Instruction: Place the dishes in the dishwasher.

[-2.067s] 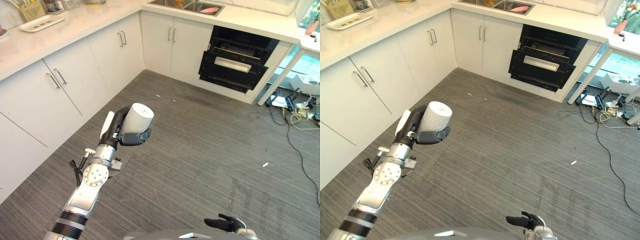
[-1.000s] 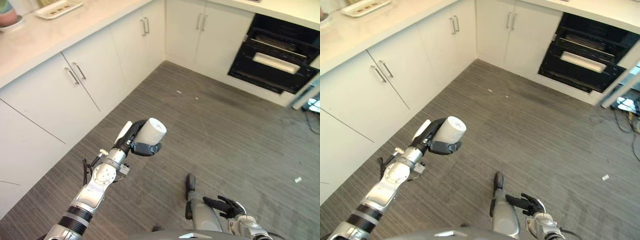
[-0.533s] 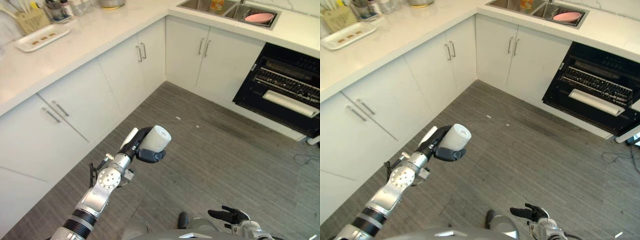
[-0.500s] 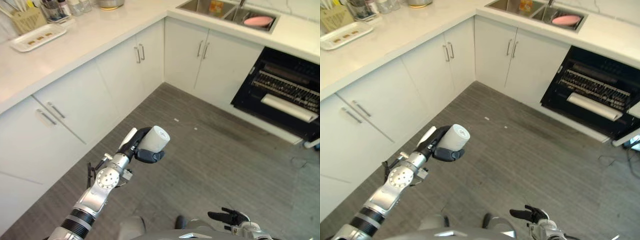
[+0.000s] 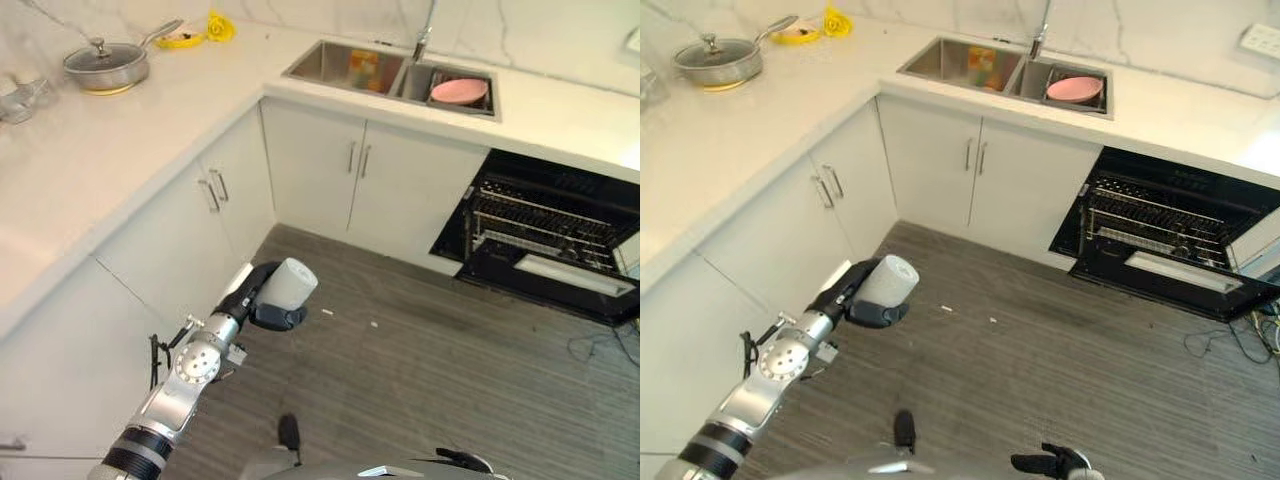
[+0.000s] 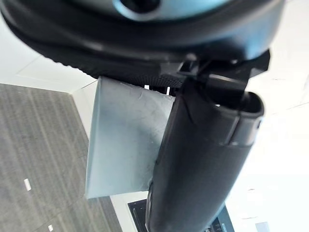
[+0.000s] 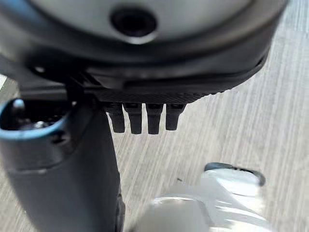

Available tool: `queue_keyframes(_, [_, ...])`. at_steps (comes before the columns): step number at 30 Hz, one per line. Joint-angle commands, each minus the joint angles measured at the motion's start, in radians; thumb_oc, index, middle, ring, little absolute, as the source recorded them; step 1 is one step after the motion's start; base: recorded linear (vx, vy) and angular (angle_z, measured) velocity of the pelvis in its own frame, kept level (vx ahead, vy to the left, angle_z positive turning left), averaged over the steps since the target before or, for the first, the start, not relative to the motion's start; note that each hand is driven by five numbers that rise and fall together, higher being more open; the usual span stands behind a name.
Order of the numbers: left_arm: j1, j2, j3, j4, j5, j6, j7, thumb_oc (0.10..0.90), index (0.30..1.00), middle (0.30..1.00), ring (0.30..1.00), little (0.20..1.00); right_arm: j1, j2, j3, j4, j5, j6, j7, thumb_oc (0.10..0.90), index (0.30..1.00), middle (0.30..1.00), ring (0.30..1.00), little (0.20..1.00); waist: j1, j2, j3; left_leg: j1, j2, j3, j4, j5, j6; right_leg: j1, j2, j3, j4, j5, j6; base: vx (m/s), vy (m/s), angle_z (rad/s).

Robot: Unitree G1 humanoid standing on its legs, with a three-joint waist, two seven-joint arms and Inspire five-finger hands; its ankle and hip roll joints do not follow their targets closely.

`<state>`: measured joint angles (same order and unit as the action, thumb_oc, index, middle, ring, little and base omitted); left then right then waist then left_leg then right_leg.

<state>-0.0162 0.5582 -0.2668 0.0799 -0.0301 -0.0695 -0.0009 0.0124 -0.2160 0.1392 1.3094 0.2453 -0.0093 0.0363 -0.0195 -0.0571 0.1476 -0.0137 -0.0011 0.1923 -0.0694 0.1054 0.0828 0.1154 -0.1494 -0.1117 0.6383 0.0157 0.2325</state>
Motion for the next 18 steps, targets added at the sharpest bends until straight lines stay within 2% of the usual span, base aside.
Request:
queue_keyframes(1, [-0.051,0.008,0.021,-0.147,0.008,-0.086,0.023,0.4,0.3,0.3,0.3,0.3,-0.053,-0.028,0.038,-0.033,-0.01,-0.013,-0.006,0.8,0.9,0.9,0.9,0.9,0.008,0.016,-0.007,0.031,0.081,0.055,0.042,-0.043,-0.088,-0.134,0.016,-0.081,-0.111,0.072,-0.021,0.31,0.169,-0.14])
queue_keyframes(2, [-0.05,0.006,0.019,-0.15,0.01,-0.086,0.022,0.4,0.3,0.3,0.3,0.3,-0.054,-0.019,0.047,-0.051,-0.011,-0.015,-0.009,0.8,0.9,0.9,0.9,0.9,-0.001,0.013,-0.006,0.065,0.069,0.071,0.027,-0.059,-0.091,-0.154,-0.02,-0.133,-0.144,0.049,-0.028,0.29,0.097,-0.41])
queue_keyframes(4, [-0.046,0.01,0.02,-0.163,0.01,-0.087,0.014,0.4,0.3,0.3,0.3,0.3,-0.063,-0.009,0.06,-0.084,-0.015,-0.02,-0.006,0.8,0.9,0.9,0.9,0.9,-0.015,0.013,-0.008,0.093,0.067,0.093,0.029,-0.082,-0.097,-0.191,-0.048,-0.219,-0.288,0.029,-0.055,0.34,0.002,-0.69])
queue_keyframes(5, [-0.041,0.011,0.025,-0.17,0.006,-0.087,0.01,0.4,0.3,0.3,0.3,0.3,-0.071,-0.007,0.067,-0.097,-0.019,-0.022,-0.006,0.8,0.9,0.9,0.9,0.9,-0.018,0.012,-0.014,0.12,0.069,0.097,0.027,-0.112,-0.107,-0.205,-0.07,-0.26,-0.36,0.013,-0.046,0.38,-0.053,-0.6])
queue_keyframes(7, [-0.037,0.005,0.038,-0.178,-0.006,-0.088,0.008,0.4,0.3,0.3,0.3,0.3,-0.081,-0.004,0.086,-0.117,-0.033,-0.021,-0.008,0.8,0.9,0.9,0.9,0.9,-0.017,0.014,-0.019,0.165,0.092,0.142,0.018,-0.146,-0.13,-0.211,-0.088,-0.369,-0.524,0.032,-0.033,0.34,-0.06,-0.35])
queue_keyframes(9, [-0.036,0.005,0.039,-0.177,-0.007,-0.089,0.008,0.4,0.3,0.3,0.3,0.3,-0.08,-0.004,0.087,-0.118,-0.034,-0.021,-0.008,0.8,0.9,0.9,0.9,0.9,-0.017,0.017,-0.018,0.168,0.096,0.143,0.017,-0.148,-0.132,-0.204,-0.082,-0.37,-0.535,0.037,-0.033,0.17,-0.036,-0.23])
queue_keyframes(10, [-0.037,-0.002,0.047,-0.173,-0.006,-0.088,0.011,0.4,0.3,0.3,0.3,0.3,-0.077,-0.001,0.09,-0.12,-0.039,-0.017,-0.003,0.8,0.9,0.9,0.9,0.9,-0.021,0.013,-0.019,0.196,0.098,0.172,0.009,-0.153,-0.142,-0.234,-0.096,-0.422,-0.606,0.062,-0.028,0.4,-0.116,-0.46])
queue_keyframes(13, [-0.041,-0.018,0.049,-0.157,0.002,-0.094,0.004,0.4,0.3,0.3,0.3,0.3,-0.053,-0.006,0.093,-0.107,-0.041,-0.014,0.003,0.8,0.9,0.9,0.9,0.9,-0.025,0.002,-0.027,0.239,0.088,0.177,0.027,-0.206,-0.147,-0.208,-0.088,-0.405,-0.637,0.091,-0.02,0.34,-0.116,-0.43])
queue_keyframes(15, [-0.046,-0.029,0.038,-0.15,0.002,-0.095,0.003,0.4,0.3,0.3,0.3,0.3,-0.038,-0.011,0.085,-0.084,-0.039,-0.009,0.003,0.8,0.9,0.9,0.9,0.9,-0.036,-0.007,-0.042,0.256,0.091,0.167,0.067,-0.231,-0.155,-0.18,-0.071,-0.377,-0.643,0.083,-0.04,0.37,-0.191,-0.3])
queue_keyframes(18, [-0.045,-0.041,0.04,-0.138,-0.03,-0.099,0.012,0.4,0.3,0.3,0.3,0.3,-0.025,-0.027,0.068,-0.043,-0.022,-0.007,-0.003,0.8,0.9,0.9,0.9,0.9,-0.045,0.002,-0.046,0.245,0.144,0.147,0.221,-0.193,-0.191,-0.138,-0.007,-0.344,-0.644,0.053,-0.078,0.3,-0.27,-0.3])
